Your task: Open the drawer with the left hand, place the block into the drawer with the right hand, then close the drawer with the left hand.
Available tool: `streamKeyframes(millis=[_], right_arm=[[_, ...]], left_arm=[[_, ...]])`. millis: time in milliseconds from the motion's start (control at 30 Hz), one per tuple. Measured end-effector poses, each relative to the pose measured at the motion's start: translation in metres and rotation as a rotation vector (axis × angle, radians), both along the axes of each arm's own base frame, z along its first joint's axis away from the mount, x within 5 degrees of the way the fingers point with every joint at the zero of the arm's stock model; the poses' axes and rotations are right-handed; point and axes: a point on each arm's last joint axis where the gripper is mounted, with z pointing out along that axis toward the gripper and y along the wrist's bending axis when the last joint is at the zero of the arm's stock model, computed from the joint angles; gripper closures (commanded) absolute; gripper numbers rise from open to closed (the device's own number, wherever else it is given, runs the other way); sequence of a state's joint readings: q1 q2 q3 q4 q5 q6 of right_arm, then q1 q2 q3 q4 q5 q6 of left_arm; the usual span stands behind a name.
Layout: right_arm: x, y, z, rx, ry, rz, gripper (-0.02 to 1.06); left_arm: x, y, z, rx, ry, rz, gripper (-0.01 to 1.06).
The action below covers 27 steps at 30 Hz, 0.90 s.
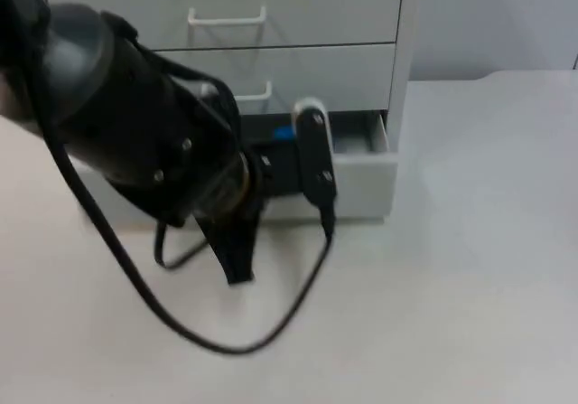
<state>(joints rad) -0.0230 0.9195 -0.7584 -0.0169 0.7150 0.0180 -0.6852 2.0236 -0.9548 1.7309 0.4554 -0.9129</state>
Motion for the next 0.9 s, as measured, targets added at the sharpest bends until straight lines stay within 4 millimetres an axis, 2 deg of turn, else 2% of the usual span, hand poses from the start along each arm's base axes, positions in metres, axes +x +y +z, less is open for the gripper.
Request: streamKeyframes(millis=[300,567,733,900], right_arm=[[0.000,0.000,0.000,-0.001,0.000,0.001,0.40],[0.000,0.000,0.000,-0.003,-0.006,0.003,0.40],[0.000,0.000,0.000,-0.001,-0.007,0.003,0.40],[0.000,0.000,0.000,-0.001,-0.007,0.003,0.40]], left_arm=[[0.005,0.006,0.004,0.049,-0.033,-0.001,1.05],[0.016,0.018,-0.008,0.018,0.029,0.011,1.05],[0.036,0.024,0.002,-0.023,-0.001,0.040,1.05],[0.056,0.038,0.013,-0.038,-0.051,0.109,1.05]])
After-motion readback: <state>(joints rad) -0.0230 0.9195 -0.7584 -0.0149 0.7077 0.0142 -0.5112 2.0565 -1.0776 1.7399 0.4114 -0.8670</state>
